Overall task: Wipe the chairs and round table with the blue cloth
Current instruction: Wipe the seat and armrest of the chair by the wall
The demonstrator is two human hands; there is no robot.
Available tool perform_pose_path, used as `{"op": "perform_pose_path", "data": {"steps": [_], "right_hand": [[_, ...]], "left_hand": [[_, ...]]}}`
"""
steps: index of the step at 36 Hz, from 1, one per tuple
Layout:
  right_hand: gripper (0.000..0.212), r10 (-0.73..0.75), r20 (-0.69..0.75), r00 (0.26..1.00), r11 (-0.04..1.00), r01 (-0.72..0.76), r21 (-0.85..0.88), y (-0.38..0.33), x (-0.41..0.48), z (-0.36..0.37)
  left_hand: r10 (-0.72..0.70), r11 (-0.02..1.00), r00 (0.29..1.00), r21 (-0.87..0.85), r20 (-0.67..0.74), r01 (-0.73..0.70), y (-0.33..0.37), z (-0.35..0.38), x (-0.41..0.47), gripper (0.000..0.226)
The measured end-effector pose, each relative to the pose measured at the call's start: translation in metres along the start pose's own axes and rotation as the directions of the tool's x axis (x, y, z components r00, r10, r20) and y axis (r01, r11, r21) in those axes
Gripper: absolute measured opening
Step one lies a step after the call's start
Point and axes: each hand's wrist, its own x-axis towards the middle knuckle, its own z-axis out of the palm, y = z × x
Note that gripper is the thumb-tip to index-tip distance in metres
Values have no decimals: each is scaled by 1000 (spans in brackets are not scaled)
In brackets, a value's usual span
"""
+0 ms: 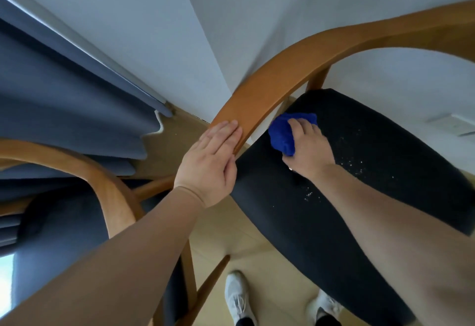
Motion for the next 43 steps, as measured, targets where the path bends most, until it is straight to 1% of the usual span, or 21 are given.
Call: {"op": "perform_pose_path", "data": {"steps": [1, 2, 4, 5, 6, 9, 13, 16, 19, 21, 25, 28, 30, 32, 34, 36, 38, 40, 43], "right_hand": [[91, -7, 10, 1000, 1000, 7, 26, -12, 8, 2], [91, -17, 57, 998, 999, 15, 33, -24, 15, 6], [97, -39, 195, 980, 999, 45, -27, -44, 22, 20], [101, -36, 233, 972, 997, 52, -62, -49, 21, 29], [103, -21, 241, 970, 995, 43, -85, -50, 20, 36], [103, 13, 200, 980, 994, 9, -107, -44, 20, 46], [93, 24, 180, 983, 990, 2, -141, -56, 22, 42], [79, -32, 147, 989, 986, 56, -159, -76, 13, 42], [71, -80, 187, 979, 984, 108, -142, -89, 1, 46], [69, -107, 209, 972, 978, 141, -153, -93, -9, 47], [73, -198, 238, 951, 962, 235, -137, -96, -42, 51], [75, -307, 294, 905, 930, 351, -110, -99, -82, 63], [68, -407, 363, 838, 876, 471, -107, -97, -109, 73], [61, -479, 411, 776, 803, 577, -152, -91, -127, 75], [59, -515, 421, 747, 768, 620, -161, -86, -132, 74], [59, -522, 437, 732, 775, 621, -115, -85, -129, 75], [58, -540, 449, 712, 760, 642, -103, -84, -122, 74], [58, -572, 469, 673, 724, 683, -99, -80, -111, 68], [60, -644, 479, 596, 633, 767, -104, -67, -92, 57]], "left_hand": [[-7, 1000, 1000, -10, -3, 7, 0, 0, 0, 47], [-14, 1000, 1000, -21, -5, 13, -1, -1, 1, 48], [-18, 999, 1000, -42, -8, 18, -1, -1, 1, 49], [-15, 999, 1000, -46, -9, 15, -1, -1, 1, 50], [-10, 999, 1000, -48, -12, 9, -2, -1, 1, 51], [-2, 999, 1000, -50, -14, 1, -2, 0, 2, 53], [14, 998, 1000, -61, -4, -14, -3, 1, 1, 54], [14, 998, 1000, -58, -9, -14, -4, 1, 0, 55], [24, 998, 1000, -61, -20, -25, -4, -1, 2, 54], [17, 998, 1000, -65, -16, -18, -4, -1, 2, 53], [22, 998, 1000, -59, 0, -22, -3, -2, 1, 54], [24, 999, 1000, -42, 7, -24, -2, -3, 2, 54], [21, 999, 1000, -49, -4, -21, 0, -3, 1, 55], [18, 998, 1000, -56, -10, -18, 1, -4, 2, 55], [19, 998, 1000, -52, -9, -20, 2, -4, 2, 55], [18, 999, 1000, -39, -1, -18, 1, -4, 1, 55], [10, 1000, 1000, -23, 1, -10, 0, -4, 1, 56], [13, 1000, 1000, -15, 9, -13, 0, -4, 1, 56], [25, 1000, 1000, -12, 9, -25, -1, -4, 2, 56]]}}
